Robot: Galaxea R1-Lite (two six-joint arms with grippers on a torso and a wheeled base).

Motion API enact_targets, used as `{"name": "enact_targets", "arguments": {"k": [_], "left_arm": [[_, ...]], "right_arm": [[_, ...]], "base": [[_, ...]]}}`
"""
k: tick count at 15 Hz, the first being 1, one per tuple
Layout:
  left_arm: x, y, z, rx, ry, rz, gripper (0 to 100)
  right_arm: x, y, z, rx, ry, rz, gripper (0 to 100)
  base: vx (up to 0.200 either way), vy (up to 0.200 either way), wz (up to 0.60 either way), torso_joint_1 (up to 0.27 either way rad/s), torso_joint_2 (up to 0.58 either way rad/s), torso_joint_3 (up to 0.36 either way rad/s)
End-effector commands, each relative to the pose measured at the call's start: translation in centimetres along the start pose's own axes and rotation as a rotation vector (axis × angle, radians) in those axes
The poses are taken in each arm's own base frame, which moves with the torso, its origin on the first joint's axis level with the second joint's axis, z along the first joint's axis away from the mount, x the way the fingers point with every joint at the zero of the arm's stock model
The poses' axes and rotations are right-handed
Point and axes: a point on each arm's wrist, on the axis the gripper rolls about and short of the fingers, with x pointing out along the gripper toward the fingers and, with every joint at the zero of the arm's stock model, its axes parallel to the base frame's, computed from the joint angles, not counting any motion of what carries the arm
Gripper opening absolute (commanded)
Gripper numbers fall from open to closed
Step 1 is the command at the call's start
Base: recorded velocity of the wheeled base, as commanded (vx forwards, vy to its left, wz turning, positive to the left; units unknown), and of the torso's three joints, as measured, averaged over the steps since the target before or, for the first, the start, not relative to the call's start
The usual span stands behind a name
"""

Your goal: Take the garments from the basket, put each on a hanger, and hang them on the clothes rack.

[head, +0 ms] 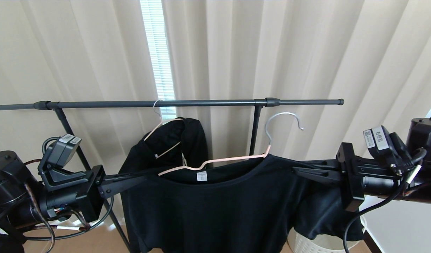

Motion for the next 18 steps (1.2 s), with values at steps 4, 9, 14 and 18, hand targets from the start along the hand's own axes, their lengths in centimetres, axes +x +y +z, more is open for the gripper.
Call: {"name": "enact_targets", "arguments": {"k": [4, 9, 14, 18], "left_arm": [[0.5, -1.0, 0.2, 0.013, 0.002, -0.036, 0], [0.6, -1.0, 0.3, 0.021, -0.002, -0.036, 0], [-0.1, -0.1, 0.9, 0.041, -0.021, 0.007, 0], [-1.3, 1.6, 1.3, 0.049, -0.039, 0.078, 0]], "right_arm": [[2.4, 1.1, -0.7, 0.024, 0.040, 0.048, 0], [3.1, 2.4, -0.6, 0.053, 0.038, 0.102, 0], [2.5, 3.0, 0.1, 0.030, 0.018, 0.108, 0], [1.1, 2.4, 1.0, 0.004, -0.007, 0.046, 0]], "base": [[0.000, 0.000, 0.00, 0.000, 0.00, 0.000], [0.000, 0.000, 0.00, 0.000, 0.00, 0.000], [0.000, 0.000, 0.00, 0.000, 0.00, 0.000], [0.000, 0.000, 0.00, 0.000, 0.00, 0.000]]}}
